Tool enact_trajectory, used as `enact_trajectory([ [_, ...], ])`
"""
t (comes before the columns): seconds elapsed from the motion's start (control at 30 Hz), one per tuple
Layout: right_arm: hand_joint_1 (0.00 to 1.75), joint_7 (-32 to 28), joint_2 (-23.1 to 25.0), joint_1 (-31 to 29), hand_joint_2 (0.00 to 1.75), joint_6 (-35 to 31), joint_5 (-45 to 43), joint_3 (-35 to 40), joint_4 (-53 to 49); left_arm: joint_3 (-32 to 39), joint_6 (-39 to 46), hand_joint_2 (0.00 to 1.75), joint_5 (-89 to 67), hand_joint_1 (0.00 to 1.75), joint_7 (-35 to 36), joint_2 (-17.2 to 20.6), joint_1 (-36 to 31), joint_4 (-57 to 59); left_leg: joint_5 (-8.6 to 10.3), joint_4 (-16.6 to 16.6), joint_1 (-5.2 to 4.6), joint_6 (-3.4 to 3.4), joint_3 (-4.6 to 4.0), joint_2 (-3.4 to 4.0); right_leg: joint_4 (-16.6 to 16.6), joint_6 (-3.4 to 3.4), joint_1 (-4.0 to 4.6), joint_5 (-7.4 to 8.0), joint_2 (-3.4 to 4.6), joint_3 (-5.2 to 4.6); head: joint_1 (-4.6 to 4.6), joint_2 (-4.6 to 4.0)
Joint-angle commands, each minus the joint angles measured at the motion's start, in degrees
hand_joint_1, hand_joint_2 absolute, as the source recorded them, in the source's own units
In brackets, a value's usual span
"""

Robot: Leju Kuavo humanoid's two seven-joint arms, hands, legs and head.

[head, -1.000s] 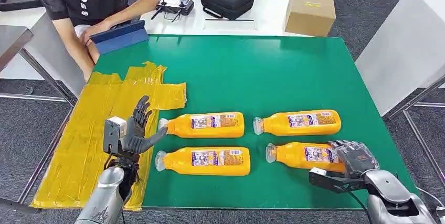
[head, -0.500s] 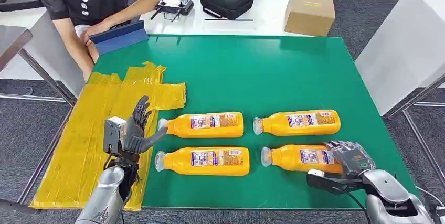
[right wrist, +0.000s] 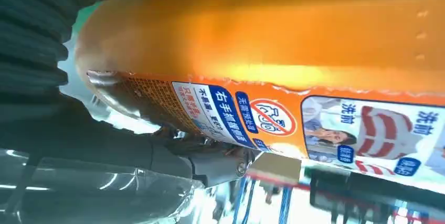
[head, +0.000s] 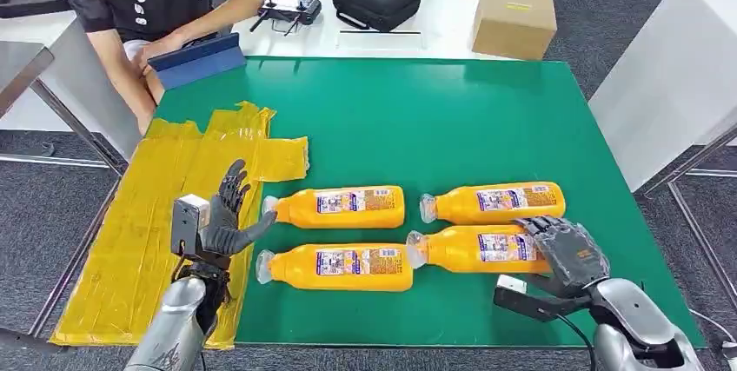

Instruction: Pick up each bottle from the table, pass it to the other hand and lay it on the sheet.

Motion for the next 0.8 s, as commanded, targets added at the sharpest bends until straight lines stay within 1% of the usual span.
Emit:
enact_trajectory([
  [0.03,1.75,2.3,5.4,-1.4,1.75,-2.6,2.0,-5.5,-2.1,0.6,0.3,1.75,-0.2,0.0,-0.1,0.4,-2.1,2.9,-0.1,0.0,0.05,-0.24,0.2,0.05,0.0,-0.16,0.05,-0.08,0.03,0.19,-0.02,0.0],
  [0.07,1.75,2.4,6.0,-1.8,1.75,-3.0,1.9,-6.4,-1.6,0.7,0.5,1.75,-0.2,0.0,-0.2,0.4,-2.1,2.7,-0.15,0.0,0.07,-0.32,0.28,0.09,0.0,-0.21,0.07,-0.13,0.05,0.27,0.0,0.0],
  [0.17,1.75,2.1,7.9,-2.4,1.75,-4.1,-0.6,-8.6,-1.6,0.7,0.4,1.75,-0.3,0.0,0.0,0.4,-2.2,2.9,-0.06,0.0,0.04,-0.18,0.12,0.05,0.0,-0.12,0.04,-0.04,0.03,0.11,0.0,0.0],
  [0.23,1.75,2.1,7.9,-2.4,1.75,-4.1,-0.6,-8.6,-1.6,0.7,0.4,1.75,-0.3,0.0,0.0,0.4,-2.2,2.9,-0.05,0.0,0.04,-0.17,0.11,0.08,0.0,-0.11,0.04,-0.03,0.06,0.1,0.0,0.0],
  [0.27,1.75,2.1,7.9,-2.4,1.75,-4.1,-0.6,-8.6,-1.6,0.7,0.4,1.75,-0.3,0.0,0.0,0.4,-2.2,2.9,-0.14,0.0,0.06,-0.27,0.24,0.13,0.0,-0.17,0.06,-0.09,0.1,0.22,0.0,0.0],
  [0.3,1.75,2.1,7.9,-2.4,1.75,-4.1,-0.6,-8.6,-1.6,0.7,0.4,1.75,-0.3,0.0,0.0,0.4,-2.2,2.9,-0.05,0.0,0.04,-0.15,0.09,0.07,0.0,-0.1,0.04,-0.02,0.05,0.08,0.0,0.0],
  [0.33,1.75,2.1,7.9,-2.4,1.75,-4.1,-0.6,-8.6,-1.6,0.7,0.4,1.75,-0.3,0.0,0.0,0.4,-2.2,2.9,-0.14,0.0,0.06,-0.28,0.25,0.13,0.0,-0.18,0.06,-0.09,0.09,0.23,0.0,0.0],
  [0.4,1.75,2.1,7.9,-2.4,1.75,-4.1,-0.6,-8.6,-1.6,0.7,0.4,1.75,-0.3,0.0,0.0,0.4,-2.2,2.9,-0.06,0.0,0.04,-0.18,0.12,0.07,0.0,-0.11,0.03,-0.04,0.05,0.11,-0.02,0.0],
  [0.43,1.75,2.1,7.9,-2.4,1.75,-4.1,-0.6,-8.6,-1.6,0.7,0.4,1.75,-0.3,0.0,0.0,0.4,-2.2,2.9,-0.12,0.0,0.05,-0.26,0.23,0.1,0.0,-0.16,0.05,-0.08,0.07,0.21,0.0,0.0],
  [0.53,1.75,2.1,7.9,-2.4,1.75,-4.1,-0.6,-8.6,-1.6,0.7,0.4,1.75,-0.3,0.0,0.0,0.4,-2.2,2.9,-0.08,0.0,0.03,-0.19,0.14,0.09,0.0,-0.12,0.03,-0.05,0.07,0.12,0.0,0.0],
  [0.63,1.75,2.1,11.6,-3.3,1.75,-5.7,-7.0,-11.9,-1.1,0.4,0.5,1.75,-0.5,0.0,0.0,0.0,-1.8,2.7,-0.18,0.0,0.07,-0.33,0.31,0.13,0.0,-0.21,0.06,-0.13,0.09,0.29,0.0,0.0],
  [0.67,1.75,0.7,13.1,-4.2,1.75,-5.6,-12.0,-12.9,0.0,0.1,0.6,1.75,-0.5,0.0,0.1,-0.1,-1.5,2.2,-0.22,0.0,0.09,-0.41,0.4,0.15,0.0,-0.26,0.08,-0.16,0.1,0.38,0.0,0.0],
  [0.7,1.75,0.5,14.3,-4.7,1.75,-6.4,-13.9,-13.5,0.9,-0.2,0.7,1.75,-0.7,0.0,0.3,-0.2,-1.3,1.8,-0.21,0.0,0.09,-0.4,0.39,0.18,0.0,-0.26,0.09,-0.15,0.13,0.37,0.0,0.0],
  [0.8,1.75,-1.1,17.0,-6.6,1.75,-8.2,-23.4,-13.3,4.6,-1.6,1.5,1.75,-1.1,0.0,1.1,-0.2,0.0,-0.1,-0.18,0.0,0.1,-0.34,0.35,0.23,-0.1,-0.22,0.1,-0.09,0.19,0.32,0.0,0.0],
])
